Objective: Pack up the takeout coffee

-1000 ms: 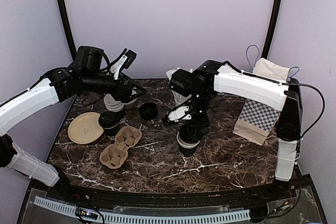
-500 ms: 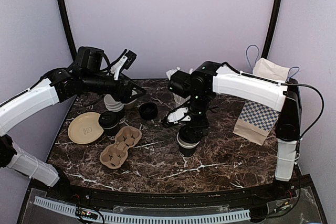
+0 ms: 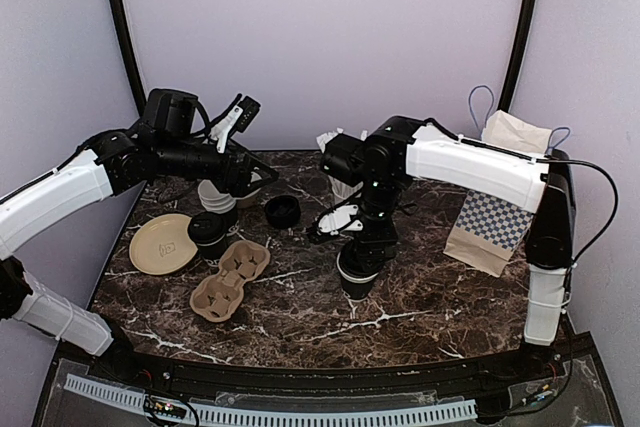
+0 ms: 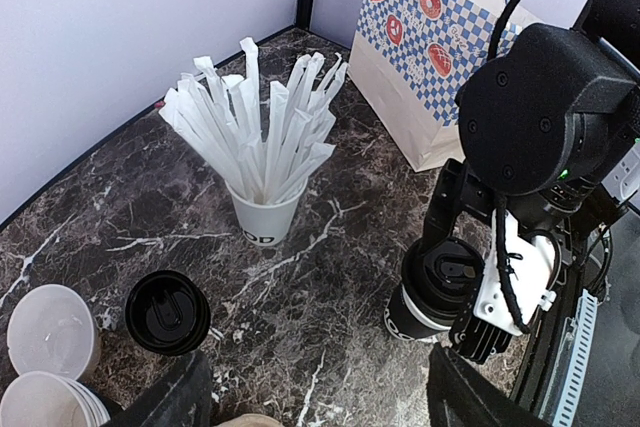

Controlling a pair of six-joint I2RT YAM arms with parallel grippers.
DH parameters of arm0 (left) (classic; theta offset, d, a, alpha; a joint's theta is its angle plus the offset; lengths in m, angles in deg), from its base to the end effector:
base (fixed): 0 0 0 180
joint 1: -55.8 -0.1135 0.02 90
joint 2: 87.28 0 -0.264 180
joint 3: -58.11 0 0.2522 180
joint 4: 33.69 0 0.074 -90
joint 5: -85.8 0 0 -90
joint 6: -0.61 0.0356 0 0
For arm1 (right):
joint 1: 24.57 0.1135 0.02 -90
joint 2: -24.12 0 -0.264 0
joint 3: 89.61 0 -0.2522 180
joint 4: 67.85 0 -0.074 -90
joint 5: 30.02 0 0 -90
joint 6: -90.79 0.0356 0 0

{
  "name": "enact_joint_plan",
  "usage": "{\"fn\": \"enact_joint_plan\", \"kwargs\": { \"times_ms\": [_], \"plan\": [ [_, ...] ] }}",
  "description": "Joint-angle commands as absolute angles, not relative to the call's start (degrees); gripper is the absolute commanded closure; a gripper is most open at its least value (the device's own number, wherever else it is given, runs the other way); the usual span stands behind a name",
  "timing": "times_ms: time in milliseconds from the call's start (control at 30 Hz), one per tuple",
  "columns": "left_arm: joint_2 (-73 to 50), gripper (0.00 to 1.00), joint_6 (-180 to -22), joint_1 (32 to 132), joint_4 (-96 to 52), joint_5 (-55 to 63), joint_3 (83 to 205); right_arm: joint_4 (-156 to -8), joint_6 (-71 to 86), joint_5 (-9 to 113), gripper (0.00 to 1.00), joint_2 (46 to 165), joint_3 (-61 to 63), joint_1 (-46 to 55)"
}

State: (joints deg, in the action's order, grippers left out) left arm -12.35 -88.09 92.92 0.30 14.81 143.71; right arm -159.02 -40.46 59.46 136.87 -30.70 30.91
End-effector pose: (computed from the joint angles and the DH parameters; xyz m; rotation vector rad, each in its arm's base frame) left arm 0.2307 -0.1891 0.3725 0.8731 1.8308 -0.7291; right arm 0.2181 0.3176 0.2848 -2.2564 2.0047 0.0370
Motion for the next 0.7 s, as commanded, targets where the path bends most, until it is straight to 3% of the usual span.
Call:
{"fn": "enact_joint_plan", "kwargs": {
  "times_ms": [0, 467, 667],
  "plan": [
    [-14.3, 0.24, -87.9, 92.7, -0.4, 15.3, 143.0, -159.9, -40.1, 56.7, 0.19, 134.9, -31.3, 31.4],
    [-12.7, 0.24, -90.0, 92.7, -1.2, 14.5, 142.8, -159.8, -40.2, 58.3, 0.17, 133.0, -32.3, 30.4],
    [-9.5, 0.27, -96.9, 93.0, 1.7, 14.4, 144.3, -157.4, -39.8, 52.6, 0.17, 128.6, -32.6, 23.1]
  ]
}}
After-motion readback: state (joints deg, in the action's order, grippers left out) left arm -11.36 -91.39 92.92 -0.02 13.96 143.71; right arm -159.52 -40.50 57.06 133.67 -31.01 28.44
